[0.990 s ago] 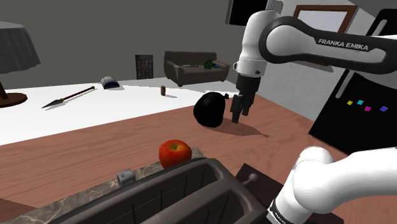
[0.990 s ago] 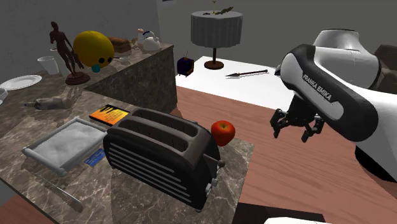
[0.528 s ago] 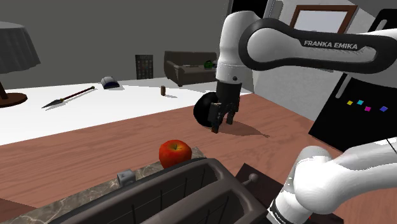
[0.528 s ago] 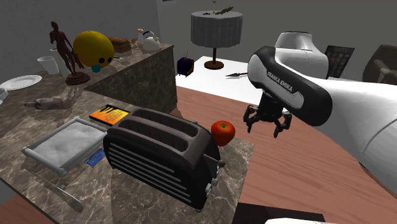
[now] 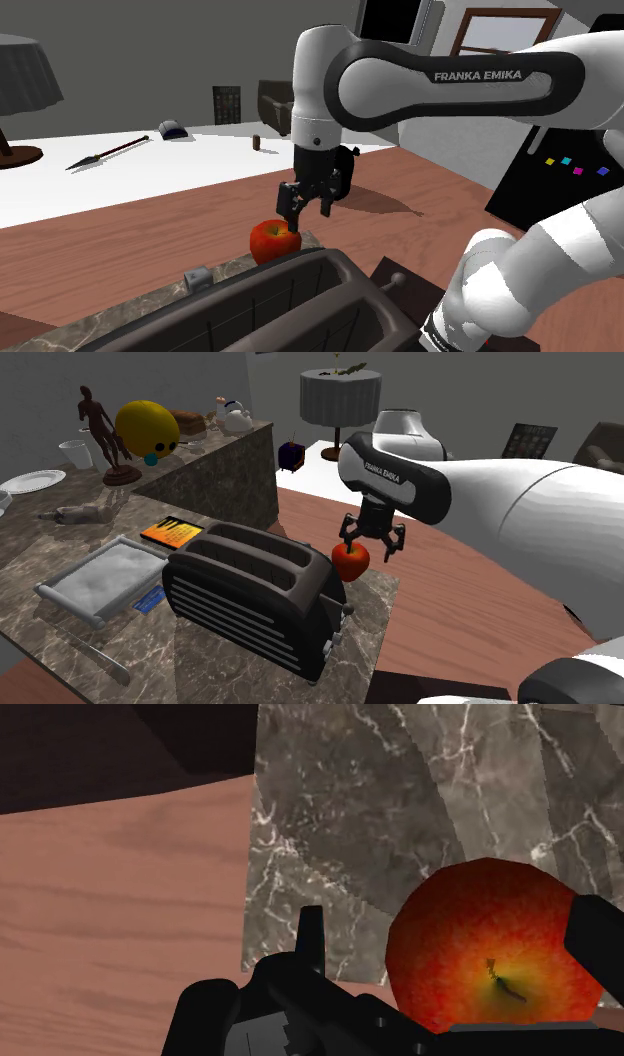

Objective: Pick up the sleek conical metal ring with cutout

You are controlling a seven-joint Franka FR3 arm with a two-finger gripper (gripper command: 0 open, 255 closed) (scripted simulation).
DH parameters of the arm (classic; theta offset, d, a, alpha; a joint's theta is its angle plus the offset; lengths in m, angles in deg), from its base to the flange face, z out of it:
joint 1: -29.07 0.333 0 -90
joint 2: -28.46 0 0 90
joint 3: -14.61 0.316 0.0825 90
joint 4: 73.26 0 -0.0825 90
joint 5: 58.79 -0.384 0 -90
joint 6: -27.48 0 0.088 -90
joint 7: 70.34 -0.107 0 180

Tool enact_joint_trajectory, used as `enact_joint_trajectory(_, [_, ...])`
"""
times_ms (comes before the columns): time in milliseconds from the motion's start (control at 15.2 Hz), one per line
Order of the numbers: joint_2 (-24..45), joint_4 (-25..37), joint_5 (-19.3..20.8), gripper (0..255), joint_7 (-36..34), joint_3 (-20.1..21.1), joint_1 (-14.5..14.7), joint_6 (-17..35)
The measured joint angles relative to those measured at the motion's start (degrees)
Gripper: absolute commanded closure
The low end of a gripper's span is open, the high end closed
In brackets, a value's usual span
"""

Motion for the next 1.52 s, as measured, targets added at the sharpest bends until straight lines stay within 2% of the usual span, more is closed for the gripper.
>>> enact_joint_trajectory(330, [9.02,6.18,-0.13,0,-8.31,5.45,0.36,3.06])
enact_joint_trajectory(528, [15.85,11.05,1.32,0,-13.3,8.3,0.45,4.87])
enact_joint_trajectory(792, [25.09,19.09,4.44,0,-21.01,11.82,1.66,6.3])
enact_joint_trajectory(1056, [34.69,26.88,8.58,0,-28.09,13.67,3.94,6.5])
enact_joint_trajectory(1518, [37.14,25.86,9.72,0,-29.55,14.2,5.03,11.4])
